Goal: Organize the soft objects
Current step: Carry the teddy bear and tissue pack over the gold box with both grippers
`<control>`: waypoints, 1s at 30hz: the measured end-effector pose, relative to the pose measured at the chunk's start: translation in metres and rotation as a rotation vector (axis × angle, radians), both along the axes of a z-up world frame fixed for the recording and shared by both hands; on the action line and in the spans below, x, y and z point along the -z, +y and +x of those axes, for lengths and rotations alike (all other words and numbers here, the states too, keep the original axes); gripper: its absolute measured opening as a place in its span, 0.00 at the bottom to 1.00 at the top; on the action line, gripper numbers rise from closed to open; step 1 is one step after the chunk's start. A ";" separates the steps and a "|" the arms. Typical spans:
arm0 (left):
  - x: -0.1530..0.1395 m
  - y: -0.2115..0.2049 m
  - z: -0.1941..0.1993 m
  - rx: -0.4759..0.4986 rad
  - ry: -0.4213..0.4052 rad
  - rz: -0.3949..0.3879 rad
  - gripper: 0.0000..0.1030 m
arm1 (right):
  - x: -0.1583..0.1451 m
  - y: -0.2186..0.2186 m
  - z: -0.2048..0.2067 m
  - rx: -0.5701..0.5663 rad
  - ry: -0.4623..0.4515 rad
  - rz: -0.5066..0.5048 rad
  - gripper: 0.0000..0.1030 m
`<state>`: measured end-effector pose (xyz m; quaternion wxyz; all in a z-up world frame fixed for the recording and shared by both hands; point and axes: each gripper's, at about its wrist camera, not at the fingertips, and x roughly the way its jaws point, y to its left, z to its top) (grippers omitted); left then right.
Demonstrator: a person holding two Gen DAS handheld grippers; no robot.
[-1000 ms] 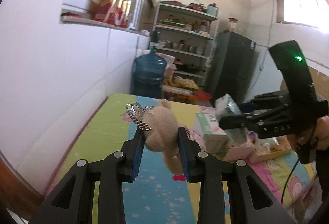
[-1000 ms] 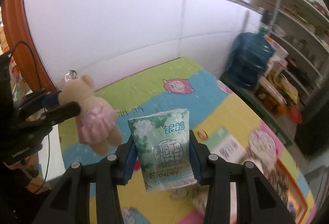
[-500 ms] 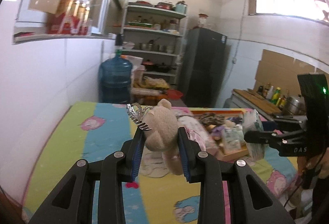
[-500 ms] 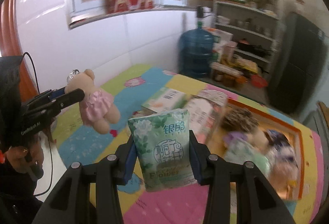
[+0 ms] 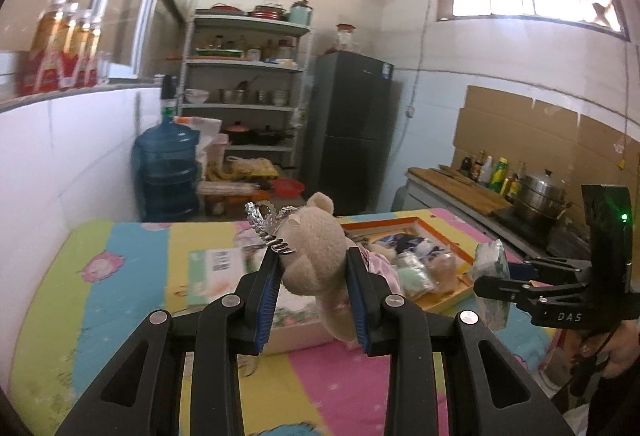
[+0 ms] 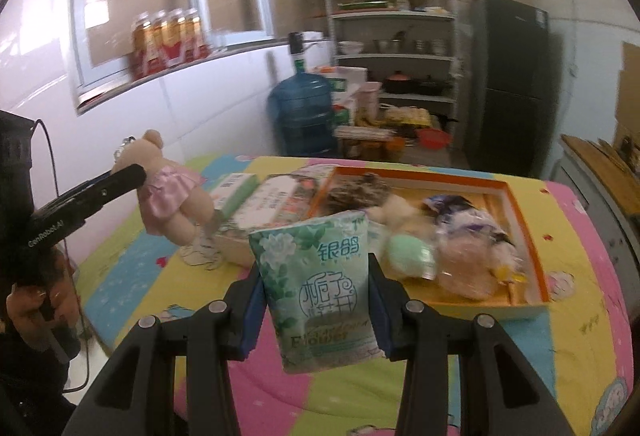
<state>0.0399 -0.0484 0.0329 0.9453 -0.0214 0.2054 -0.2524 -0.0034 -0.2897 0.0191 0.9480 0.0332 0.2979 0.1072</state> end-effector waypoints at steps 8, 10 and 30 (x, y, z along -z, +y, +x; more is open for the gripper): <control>0.000 -0.056 0.020 0.061 0.015 0.003 0.32 | 0.008 -0.050 0.003 0.123 -0.033 -0.009 0.44; 0.001 -0.070 0.025 0.070 0.015 0.013 0.32 | 0.009 -0.059 0.006 0.133 -0.037 -0.012 0.44; 0.012 -0.179 0.092 0.073 0.070 0.129 0.32 | 0.014 -0.133 0.052 0.134 -0.071 0.034 0.44</control>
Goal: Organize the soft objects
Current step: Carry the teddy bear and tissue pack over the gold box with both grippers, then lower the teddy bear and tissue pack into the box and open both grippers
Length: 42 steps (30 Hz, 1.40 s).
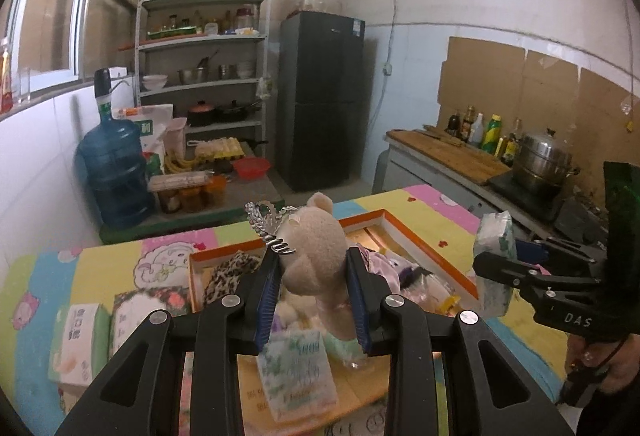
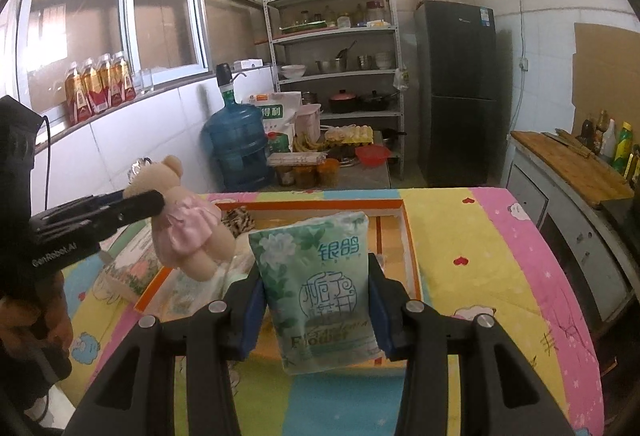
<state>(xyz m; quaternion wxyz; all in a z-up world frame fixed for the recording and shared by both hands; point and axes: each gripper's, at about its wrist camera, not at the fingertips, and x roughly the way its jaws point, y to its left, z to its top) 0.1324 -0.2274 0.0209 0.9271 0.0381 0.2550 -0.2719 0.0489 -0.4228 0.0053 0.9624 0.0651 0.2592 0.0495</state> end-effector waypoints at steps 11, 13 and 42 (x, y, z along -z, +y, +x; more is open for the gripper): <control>0.013 -0.037 0.043 -0.016 0.064 0.043 0.32 | 0.001 -0.026 0.039 -0.001 0.016 0.026 0.44; 0.016 -0.041 0.047 -0.019 0.067 0.049 0.32 | 0.003 -0.029 0.047 -0.005 0.024 0.030 0.44; 0.051 -0.057 0.099 -0.085 0.170 0.094 0.33 | 0.042 -0.040 0.162 -0.055 0.218 0.057 0.45</control>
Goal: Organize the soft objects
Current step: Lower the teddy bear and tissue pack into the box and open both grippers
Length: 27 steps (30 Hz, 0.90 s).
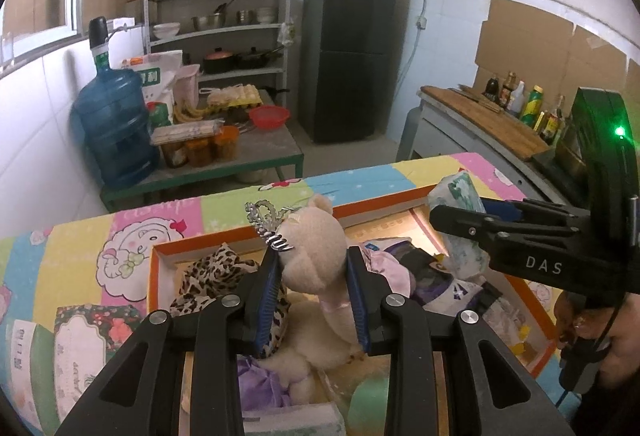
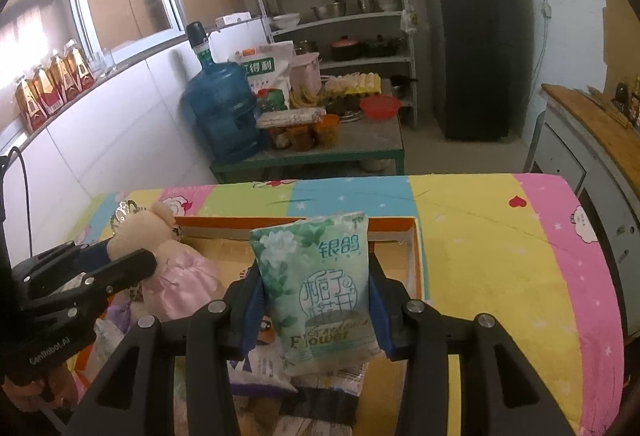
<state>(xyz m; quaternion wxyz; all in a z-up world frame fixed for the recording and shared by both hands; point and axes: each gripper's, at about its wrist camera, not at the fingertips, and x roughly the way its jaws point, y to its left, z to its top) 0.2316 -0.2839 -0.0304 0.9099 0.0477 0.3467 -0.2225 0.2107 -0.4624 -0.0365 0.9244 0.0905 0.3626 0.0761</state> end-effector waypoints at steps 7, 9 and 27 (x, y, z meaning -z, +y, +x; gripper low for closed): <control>0.008 -0.001 0.002 0.006 -0.013 0.009 0.43 | 0.015 -0.004 0.010 0.015 0.053 0.016 0.47; 0.011 0.000 0.003 0.006 -0.008 0.008 0.46 | 0.019 -0.005 0.011 0.014 0.064 0.033 0.49; 0.001 0.007 -0.012 -0.017 -0.086 0.031 0.61 | 0.008 -0.012 0.002 0.068 -0.002 0.050 0.69</control>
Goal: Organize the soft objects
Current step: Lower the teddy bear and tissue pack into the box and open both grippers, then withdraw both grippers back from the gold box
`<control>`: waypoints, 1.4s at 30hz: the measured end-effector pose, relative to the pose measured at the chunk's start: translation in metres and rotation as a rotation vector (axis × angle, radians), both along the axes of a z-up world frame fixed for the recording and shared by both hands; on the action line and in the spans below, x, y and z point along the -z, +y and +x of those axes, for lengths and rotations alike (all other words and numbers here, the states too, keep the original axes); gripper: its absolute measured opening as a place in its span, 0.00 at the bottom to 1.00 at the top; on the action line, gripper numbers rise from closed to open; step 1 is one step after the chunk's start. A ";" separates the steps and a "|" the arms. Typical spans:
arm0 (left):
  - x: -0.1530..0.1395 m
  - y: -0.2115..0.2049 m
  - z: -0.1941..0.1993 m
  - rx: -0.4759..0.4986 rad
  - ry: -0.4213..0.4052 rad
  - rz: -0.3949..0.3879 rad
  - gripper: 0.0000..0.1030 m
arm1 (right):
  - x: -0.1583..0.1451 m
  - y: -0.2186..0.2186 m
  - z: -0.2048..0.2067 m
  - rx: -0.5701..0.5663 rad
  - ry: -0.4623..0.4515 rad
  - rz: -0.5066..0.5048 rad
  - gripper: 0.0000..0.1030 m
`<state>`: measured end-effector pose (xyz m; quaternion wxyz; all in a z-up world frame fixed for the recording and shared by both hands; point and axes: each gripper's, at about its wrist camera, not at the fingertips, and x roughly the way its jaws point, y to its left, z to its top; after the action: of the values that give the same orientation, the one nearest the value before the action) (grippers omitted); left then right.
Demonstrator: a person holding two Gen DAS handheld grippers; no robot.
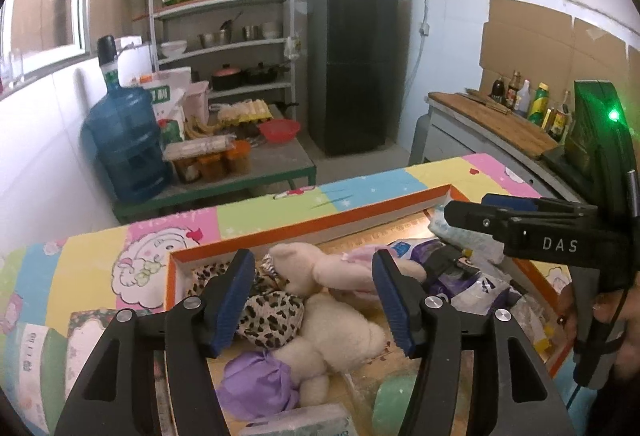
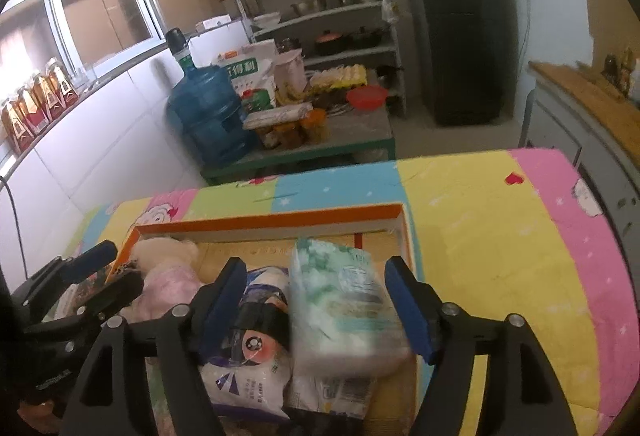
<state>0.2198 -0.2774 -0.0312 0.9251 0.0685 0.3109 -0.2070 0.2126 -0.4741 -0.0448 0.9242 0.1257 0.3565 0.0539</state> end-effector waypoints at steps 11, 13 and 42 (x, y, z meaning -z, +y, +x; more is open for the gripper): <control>-0.030 0.025 -0.028 -0.024 -0.082 -0.070 0.61 | -0.019 0.001 -0.023 -0.003 -0.084 0.083 0.70; -0.034 0.029 -0.033 -0.036 -0.089 -0.077 0.61 | -0.025 0.005 -0.031 -0.010 -0.101 0.098 0.70; -0.071 0.154 -0.128 -0.175 -0.188 -0.136 0.61 | -0.072 0.142 -0.120 -0.116 -0.219 0.054 0.70</control>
<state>0.0918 -0.1237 0.0398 0.9672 -0.0025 0.2131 -0.1386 0.0925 -0.3324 0.0269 0.9493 0.1233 0.2583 0.1302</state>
